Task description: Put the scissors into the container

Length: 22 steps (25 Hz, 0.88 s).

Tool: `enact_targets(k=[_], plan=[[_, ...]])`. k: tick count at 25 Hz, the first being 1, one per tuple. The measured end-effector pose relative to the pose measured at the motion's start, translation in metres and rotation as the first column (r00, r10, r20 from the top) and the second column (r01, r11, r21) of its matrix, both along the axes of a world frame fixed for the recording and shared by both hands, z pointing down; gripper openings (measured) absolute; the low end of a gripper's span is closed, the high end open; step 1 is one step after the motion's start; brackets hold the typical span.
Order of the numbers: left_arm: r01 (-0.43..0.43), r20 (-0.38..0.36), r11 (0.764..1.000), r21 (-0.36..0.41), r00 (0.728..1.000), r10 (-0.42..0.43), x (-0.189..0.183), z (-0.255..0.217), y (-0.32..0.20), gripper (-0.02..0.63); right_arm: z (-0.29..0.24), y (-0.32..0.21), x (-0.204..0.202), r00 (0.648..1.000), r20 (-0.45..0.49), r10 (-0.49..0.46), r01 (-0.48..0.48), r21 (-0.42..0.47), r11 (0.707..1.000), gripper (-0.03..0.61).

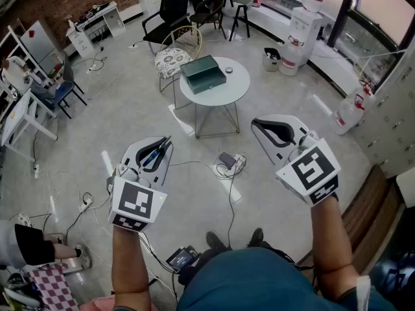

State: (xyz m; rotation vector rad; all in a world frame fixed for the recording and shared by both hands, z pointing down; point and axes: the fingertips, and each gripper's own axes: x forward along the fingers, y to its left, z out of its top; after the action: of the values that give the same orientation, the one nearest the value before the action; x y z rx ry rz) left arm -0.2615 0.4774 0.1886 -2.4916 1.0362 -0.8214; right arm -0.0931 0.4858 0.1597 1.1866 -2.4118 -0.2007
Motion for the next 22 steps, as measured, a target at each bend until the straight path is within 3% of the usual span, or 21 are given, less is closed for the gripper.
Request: enact_targets(k=[15, 22], plan=[[-0.042, -0.017, 0.999, -0.001, 0.999, 0.042, -0.038, 0.009, -0.005, 0.052, 0.004, -0.003, -0.043, 0.999, 0.026, 0.03, -0.031, 0.008, 0.999, 0.038], [-0.001, -0.007, 1.0, -0.009, 1.0, 0.001, -0.036, 0.004, -0.027, 0.052, 0.001, -0.038, -0.037, 0.998, 0.063, 0.001, -0.001, 0.013, 1.0, 0.039]])
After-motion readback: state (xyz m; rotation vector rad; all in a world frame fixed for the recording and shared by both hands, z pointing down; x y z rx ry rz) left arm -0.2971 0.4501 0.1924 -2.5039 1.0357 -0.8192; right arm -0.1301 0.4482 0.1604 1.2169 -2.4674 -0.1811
